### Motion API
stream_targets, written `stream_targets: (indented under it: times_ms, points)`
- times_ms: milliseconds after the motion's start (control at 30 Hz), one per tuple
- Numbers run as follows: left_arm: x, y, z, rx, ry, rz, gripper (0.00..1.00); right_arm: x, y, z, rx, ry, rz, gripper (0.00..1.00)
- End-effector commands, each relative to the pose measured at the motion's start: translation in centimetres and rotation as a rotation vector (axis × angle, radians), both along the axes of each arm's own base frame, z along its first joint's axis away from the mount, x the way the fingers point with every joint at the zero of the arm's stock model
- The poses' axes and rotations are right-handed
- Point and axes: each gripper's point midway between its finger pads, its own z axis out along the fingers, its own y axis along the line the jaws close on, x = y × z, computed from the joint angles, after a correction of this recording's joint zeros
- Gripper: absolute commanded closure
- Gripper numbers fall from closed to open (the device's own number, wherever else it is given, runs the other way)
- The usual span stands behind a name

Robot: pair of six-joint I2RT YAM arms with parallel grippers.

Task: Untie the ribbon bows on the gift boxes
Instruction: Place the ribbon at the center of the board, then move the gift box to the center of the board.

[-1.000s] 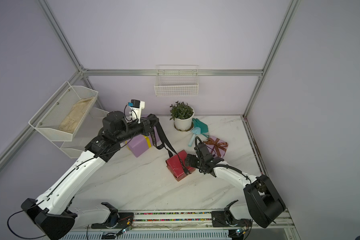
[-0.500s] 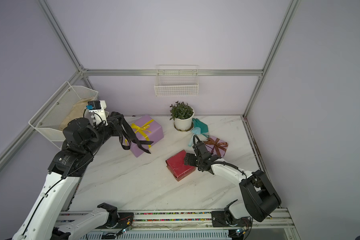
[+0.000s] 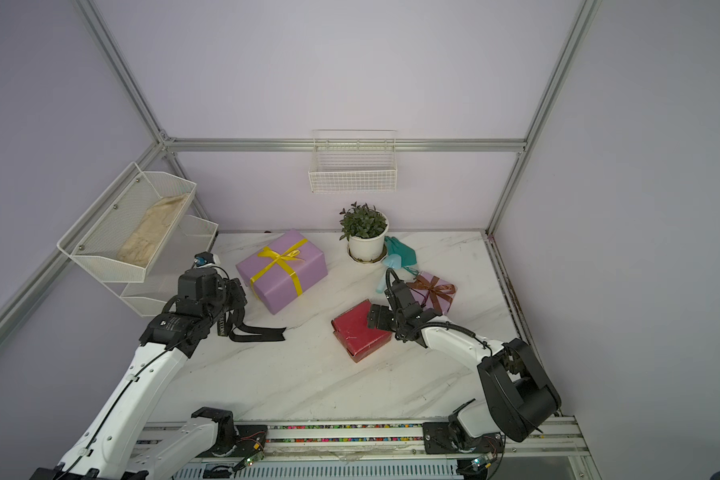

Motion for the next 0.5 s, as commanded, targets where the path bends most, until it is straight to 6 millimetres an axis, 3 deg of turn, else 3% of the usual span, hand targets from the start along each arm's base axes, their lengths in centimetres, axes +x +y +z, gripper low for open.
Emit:
stream_targets:
  times_ms: [0, 100, 133, 167, 233, 333, 467]
  points:
    - [0.3, 0.7, -3.6, -0.072, 0.057, 0.066, 1.00, 0.4, 0.6, 1.6, 0.045, -0.042, 0.014, 0.03]
    - [-0.2, 0.3, -7.3, -0.120, 0.155, 0.068, 0.95, 1.0, 0.5, 3.5, 0.052, -0.082, -0.001, 0.03]
    - [-0.6, 0.3, -8.4, -0.127, 0.187, 0.072, 0.86, 1.1, 0.5, 4.0, 0.039, -0.088, 0.006, 0.03]
    - [-0.9, 0.4, -9.2, -0.130, 0.215, 0.076, 0.64, 1.1, 0.4, 4.3, 0.033, -0.085, 0.006, 0.03]
    - [-1.7, 0.9, -10.5, -0.129, 0.261, 0.109, 0.02, 0.7, 0.8, 6.1, 0.071, -0.121, 0.032, 0.03]
    - [-2.8, 1.5, -11.3, -0.112, 0.317, 0.130, 0.00, 0.3, 1.3, 7.2, 0.100, -0.144, 0.068, 0.03]
    - [-3.3, 1.8, -11.3, -0.087, 0.353, 0.124, 0.00, -0.3, 0.7, 6.4, 0.051, -0.106, 0.081, 0.03]
